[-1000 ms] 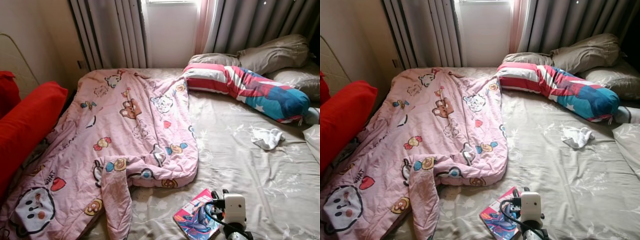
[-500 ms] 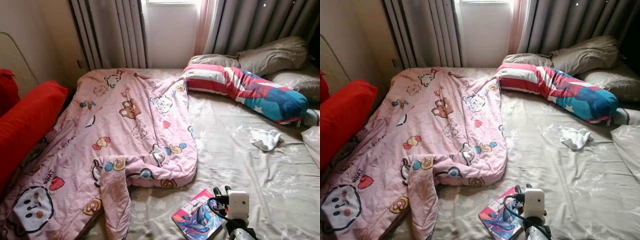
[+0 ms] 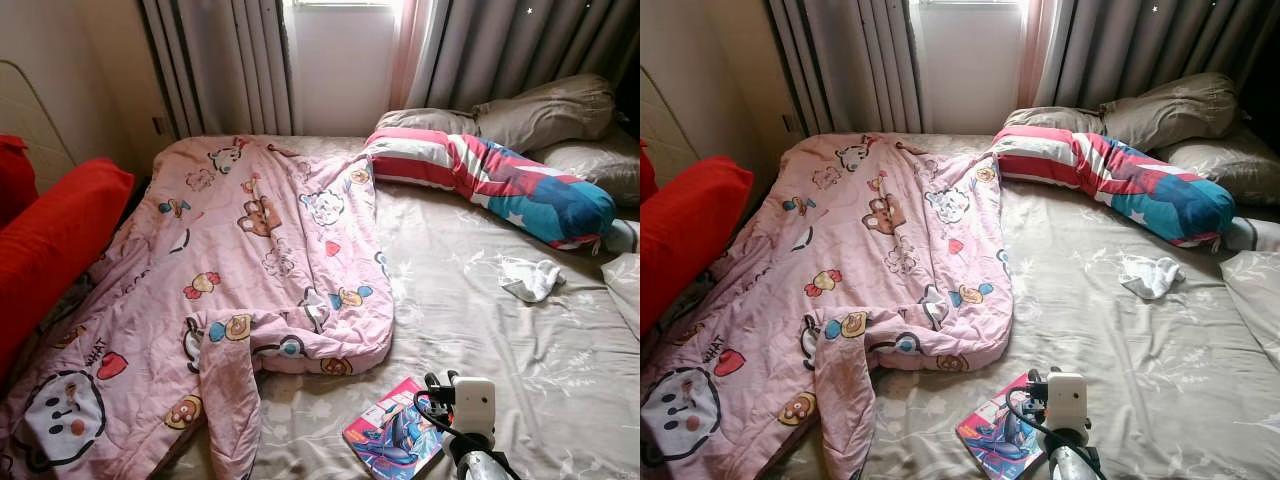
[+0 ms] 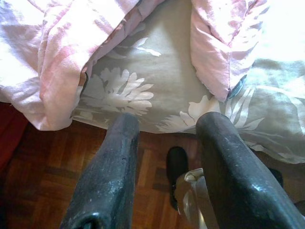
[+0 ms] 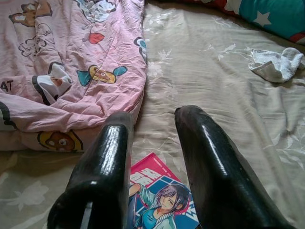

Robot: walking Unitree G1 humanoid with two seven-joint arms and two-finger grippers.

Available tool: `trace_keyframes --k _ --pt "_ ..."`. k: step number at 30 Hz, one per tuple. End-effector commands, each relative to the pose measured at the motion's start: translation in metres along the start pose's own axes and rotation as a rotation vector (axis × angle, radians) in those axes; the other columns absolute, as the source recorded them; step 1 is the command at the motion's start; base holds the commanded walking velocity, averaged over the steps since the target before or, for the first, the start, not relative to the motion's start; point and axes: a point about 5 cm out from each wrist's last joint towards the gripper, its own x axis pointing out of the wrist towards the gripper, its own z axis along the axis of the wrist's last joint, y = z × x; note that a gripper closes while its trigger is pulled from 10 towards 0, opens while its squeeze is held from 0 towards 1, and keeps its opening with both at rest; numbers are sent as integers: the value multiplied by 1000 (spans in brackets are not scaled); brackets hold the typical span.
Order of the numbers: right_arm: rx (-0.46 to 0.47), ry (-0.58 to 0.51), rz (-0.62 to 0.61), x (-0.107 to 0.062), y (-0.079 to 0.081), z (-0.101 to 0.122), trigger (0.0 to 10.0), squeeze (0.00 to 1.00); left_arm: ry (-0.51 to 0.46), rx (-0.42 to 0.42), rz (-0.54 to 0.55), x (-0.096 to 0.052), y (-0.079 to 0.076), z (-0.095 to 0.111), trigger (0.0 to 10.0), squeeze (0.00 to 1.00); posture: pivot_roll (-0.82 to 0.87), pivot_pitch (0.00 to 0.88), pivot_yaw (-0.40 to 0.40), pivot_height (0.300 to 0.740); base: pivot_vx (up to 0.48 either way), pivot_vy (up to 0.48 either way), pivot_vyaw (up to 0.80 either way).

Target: Clean up the room

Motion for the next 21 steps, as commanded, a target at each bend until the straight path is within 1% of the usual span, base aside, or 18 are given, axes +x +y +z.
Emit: trace_keyframes --k 1,8,11,15,21 --pt "5 23 -10 -2 -1 -4 10000 0 13 -10 -1 -4 0 -7 10000 0 -23 154 -15 735 0 0 0" --pt "2 29 -10 -2 -1 -5 10000 0 1 -21 -6 -4 0 -7 10000 0 -24 164 -13 706 0 0 0" --pt "6 13 -5 -2 0 -3 10000 0 -8 -44 -2 -5 0 -6 10000 0 -24 165 -14 706 0 0 0" --pt "4 16 0 -2 2 -3 10000 0 -22 -45 -5 -5 0 -5 10000 0 -22 172 -15 706 0 0 0" --pt "4 19 8 -3 3 -4 10000 0 -80 -27 -1 -5 0 0 10000 0 -24 173 -12 706 0 0 0"
